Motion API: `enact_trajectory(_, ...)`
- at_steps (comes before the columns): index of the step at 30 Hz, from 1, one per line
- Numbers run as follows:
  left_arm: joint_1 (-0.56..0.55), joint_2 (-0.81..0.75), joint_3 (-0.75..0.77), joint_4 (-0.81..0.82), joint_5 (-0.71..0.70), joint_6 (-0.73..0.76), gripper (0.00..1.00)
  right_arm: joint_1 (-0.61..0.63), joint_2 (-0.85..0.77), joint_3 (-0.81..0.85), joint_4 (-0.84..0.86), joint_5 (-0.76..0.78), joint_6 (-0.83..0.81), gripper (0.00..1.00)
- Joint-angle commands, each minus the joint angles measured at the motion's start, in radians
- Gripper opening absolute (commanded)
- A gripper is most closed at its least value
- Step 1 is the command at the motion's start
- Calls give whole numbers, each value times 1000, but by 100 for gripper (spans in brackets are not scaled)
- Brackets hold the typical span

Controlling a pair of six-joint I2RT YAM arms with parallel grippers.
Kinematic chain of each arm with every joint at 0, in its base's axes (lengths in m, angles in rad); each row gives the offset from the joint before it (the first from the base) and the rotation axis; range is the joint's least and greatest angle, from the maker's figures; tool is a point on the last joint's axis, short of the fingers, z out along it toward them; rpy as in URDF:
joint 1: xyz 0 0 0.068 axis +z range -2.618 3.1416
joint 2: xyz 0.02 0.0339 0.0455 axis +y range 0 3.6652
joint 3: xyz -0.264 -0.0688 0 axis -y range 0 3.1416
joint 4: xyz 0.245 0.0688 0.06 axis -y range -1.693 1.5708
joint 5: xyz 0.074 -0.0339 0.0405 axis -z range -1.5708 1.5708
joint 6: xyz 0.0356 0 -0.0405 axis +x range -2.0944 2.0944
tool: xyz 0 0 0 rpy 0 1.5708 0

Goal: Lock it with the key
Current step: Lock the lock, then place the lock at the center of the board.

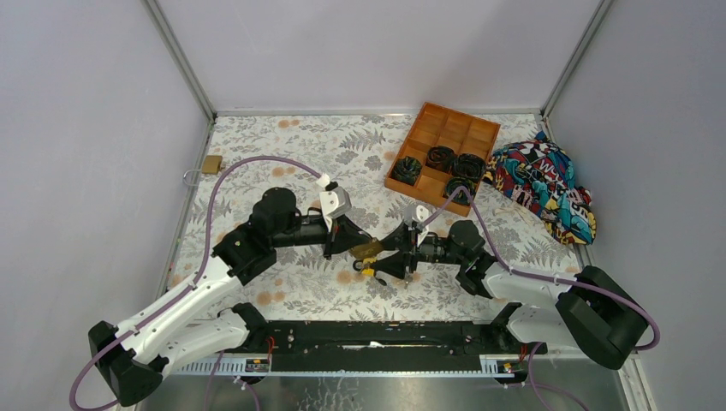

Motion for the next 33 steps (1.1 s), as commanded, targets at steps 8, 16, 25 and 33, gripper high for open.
enact_trajectory(8,0,-16,65,177,27,-55,0,14,1,15,137,7,54,29)
enact_trajectory(16,5,-15,88,176,7,-76,0,16,-12,-7,124,16,45,0)
enact_trajectory(25,117,4,234,161,46,-71,0,-65,-30,-137,-22,85,-28,0)
enact_trajectory(33,161,21,77,31,-275,-301,0,-87,-120,-65,-308,236,99,0)
